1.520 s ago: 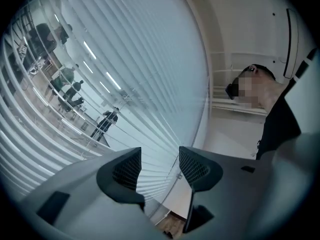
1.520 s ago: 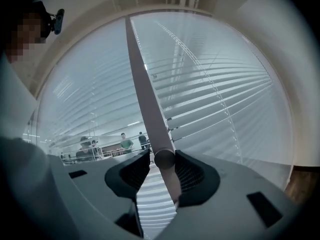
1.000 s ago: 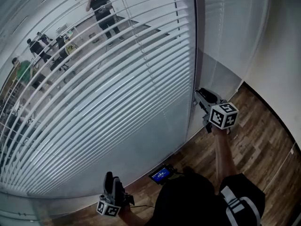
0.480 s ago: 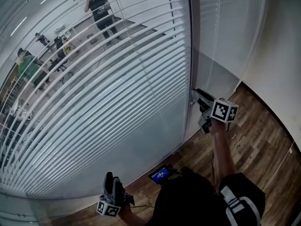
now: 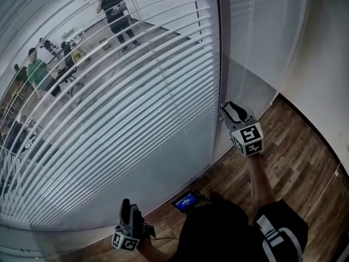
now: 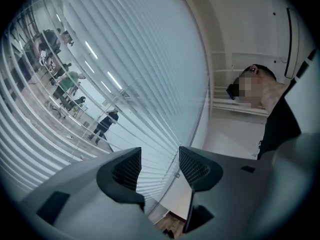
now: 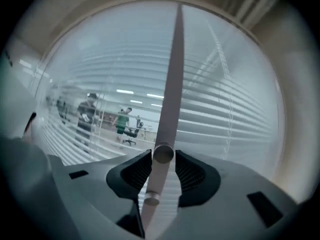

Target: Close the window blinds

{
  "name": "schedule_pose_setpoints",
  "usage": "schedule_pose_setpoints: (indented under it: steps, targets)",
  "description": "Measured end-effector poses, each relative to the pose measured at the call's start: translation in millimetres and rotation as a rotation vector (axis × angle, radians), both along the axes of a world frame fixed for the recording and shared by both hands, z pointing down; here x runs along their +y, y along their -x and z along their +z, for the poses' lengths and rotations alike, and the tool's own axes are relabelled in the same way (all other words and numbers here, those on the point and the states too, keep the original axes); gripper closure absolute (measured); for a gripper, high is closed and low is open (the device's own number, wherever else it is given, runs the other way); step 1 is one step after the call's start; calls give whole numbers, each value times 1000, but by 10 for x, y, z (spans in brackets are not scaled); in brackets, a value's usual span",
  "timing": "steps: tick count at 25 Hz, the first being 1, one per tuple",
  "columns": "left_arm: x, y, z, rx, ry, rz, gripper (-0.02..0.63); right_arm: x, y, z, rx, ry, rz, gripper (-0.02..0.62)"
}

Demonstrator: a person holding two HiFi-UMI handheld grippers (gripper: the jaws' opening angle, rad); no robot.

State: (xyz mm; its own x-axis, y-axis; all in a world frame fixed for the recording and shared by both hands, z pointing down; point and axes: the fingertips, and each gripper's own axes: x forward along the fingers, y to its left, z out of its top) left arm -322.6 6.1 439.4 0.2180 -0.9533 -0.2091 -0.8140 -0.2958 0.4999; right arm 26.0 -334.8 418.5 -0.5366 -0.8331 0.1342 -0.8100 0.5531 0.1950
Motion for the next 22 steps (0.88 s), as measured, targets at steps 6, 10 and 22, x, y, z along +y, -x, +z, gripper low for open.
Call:
schedule_pose_setpoints:
  steps: [6,10,22]
  targets:
    - [-33,-63,64,5,3,13,353,-32,26,-4,301,-147,66,463]
    - [-54,-57,-43,2,9,13,354,-64,28,-95,304,-126,72,466]
    - [84,-48,54,7,-2,2,354,-5,-11,9,-125,135,7,469]
